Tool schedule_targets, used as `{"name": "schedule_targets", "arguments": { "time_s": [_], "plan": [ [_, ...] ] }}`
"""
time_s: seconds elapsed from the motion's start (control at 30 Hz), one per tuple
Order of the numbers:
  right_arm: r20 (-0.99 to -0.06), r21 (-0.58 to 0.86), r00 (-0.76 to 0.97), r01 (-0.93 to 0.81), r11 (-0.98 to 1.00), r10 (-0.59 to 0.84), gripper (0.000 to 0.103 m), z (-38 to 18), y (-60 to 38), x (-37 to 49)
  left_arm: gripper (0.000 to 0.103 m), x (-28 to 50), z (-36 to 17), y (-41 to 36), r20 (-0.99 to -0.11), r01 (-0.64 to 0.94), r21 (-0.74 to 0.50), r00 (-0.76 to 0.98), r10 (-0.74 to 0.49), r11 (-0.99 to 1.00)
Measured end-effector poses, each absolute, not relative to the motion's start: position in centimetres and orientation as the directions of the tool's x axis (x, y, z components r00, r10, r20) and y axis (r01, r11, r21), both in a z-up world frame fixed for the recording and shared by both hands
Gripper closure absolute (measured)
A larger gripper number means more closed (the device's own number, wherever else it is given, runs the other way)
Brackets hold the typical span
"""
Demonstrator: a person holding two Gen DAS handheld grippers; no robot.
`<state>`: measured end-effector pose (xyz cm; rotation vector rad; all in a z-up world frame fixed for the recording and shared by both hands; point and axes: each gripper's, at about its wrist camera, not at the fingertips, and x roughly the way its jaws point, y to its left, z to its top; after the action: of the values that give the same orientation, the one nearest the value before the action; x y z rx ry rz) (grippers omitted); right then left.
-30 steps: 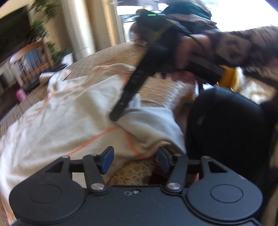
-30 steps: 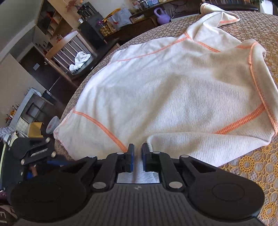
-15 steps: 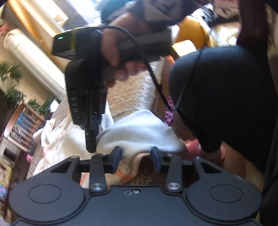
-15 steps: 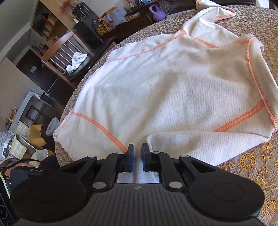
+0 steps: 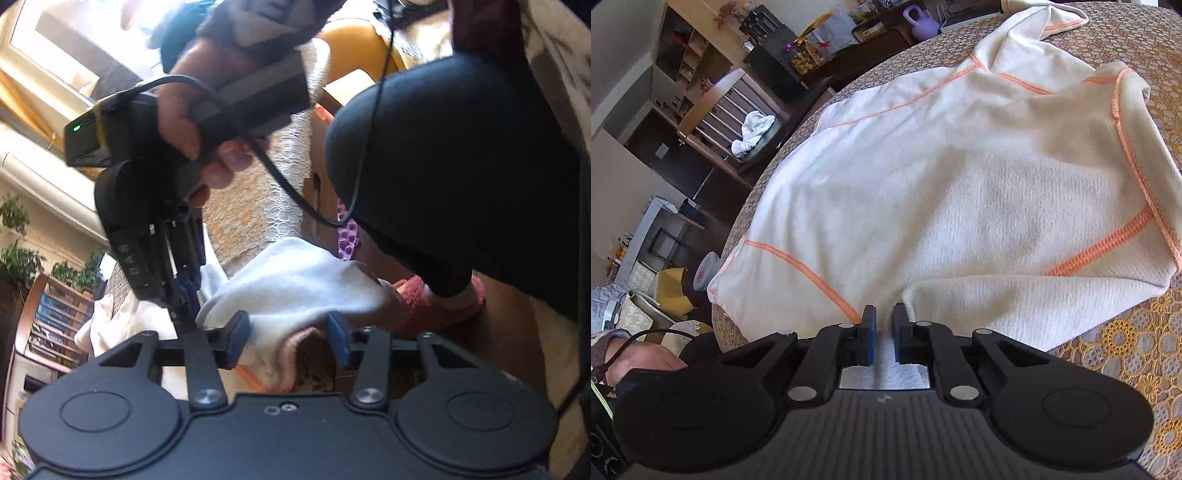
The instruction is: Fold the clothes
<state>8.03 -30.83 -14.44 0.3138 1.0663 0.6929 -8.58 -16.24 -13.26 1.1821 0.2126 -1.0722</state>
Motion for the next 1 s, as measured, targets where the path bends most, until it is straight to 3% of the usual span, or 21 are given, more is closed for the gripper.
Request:
{"name": "schedule_targets", "arguments": {
  "time_s": [0.27,0.37,0.5,0.6,0.63,0.67,0.73,0.8,0.93,1.0],
  "plan": [
    [-0.696,0.556,0.283,-0.370,0.745,0.660,0.095,-14.4,-30.9,8.3,0.000,-7.2,-12.3,-16.5,-0.661,0.812,0.582,0.497,-0.562,0.034],
    [-0.698,0.555,0.270,-0.380,0.740,0.663,0.095,-14.1,-31.0,8.4,0.000,-5.0,-9.6,-15.5,-0.646,0.882,0.412,0.461,-0.609,0.231],
    [-0.698,0.538,0.266,-0.418,0.732,0.665,0.091,-12.8,-31.5,8.5,0.000,-0.8,-7.3,-13.3,-0.595,0.850,0.160,0.489,-0.638,0.501],
    [-0.651,0.539,0.325,-0.438,0.719,0.686,0.080,-10.6,-33.1,8.3,0.000,2.6,-6.9,-11.5,-0.575,0.752,-0.035,0.523,-0.629,0.658],
    [-0.628,0.544,0.349,-0.442,0.713,0.696,0.069,-9.8,-33.9,8.0,0.000,3.6,-7.1,-10.9,-0.578,0.713,-0.085,0.534,-0.617,0.696],
    [-0.615,0.540,0.359,-0.457,0.707,0.702,0.048,-9.4,-34.4,7.3,0.000,4.6,-7.3,-10.4,-0.585,0.668,-0.138,0.541,-0.605,0.731],
    [-0.590,0.530,0.376,-0.487,0.694,0.714,0.036,-8.5,-35.3,5.9,0.000,6.4,-8.2,-9.4,-0.609,0.583,-0.220,0.544,-0.577,0.782],
    [-0.566,0.517,0.392,-0.516,0.683,0.725,0.036,-7.6,-36.3,4.6,0.000,7.9,-9.1,-8.5,-0.640,0.506,-0.274,0.539,-0.548,0.818],
    [-0.674,0.368,0.375,-0.577,0.729,0.637,0.036,-9.6,-35.1,1.6,0.000,9.0,-10.4,-7.3,-0.677,0.436,-0.291,0.535,-0.506,0.852],
    [-0.719,0.327,0.344,-0.599,0.731,0.604,0.043,-11.0,-34.2,0.4,0.000,9.1,-10.8,-7.2,-0.683,0.425,-0.285,0.539,-0.493,0.859]
  ]
}}
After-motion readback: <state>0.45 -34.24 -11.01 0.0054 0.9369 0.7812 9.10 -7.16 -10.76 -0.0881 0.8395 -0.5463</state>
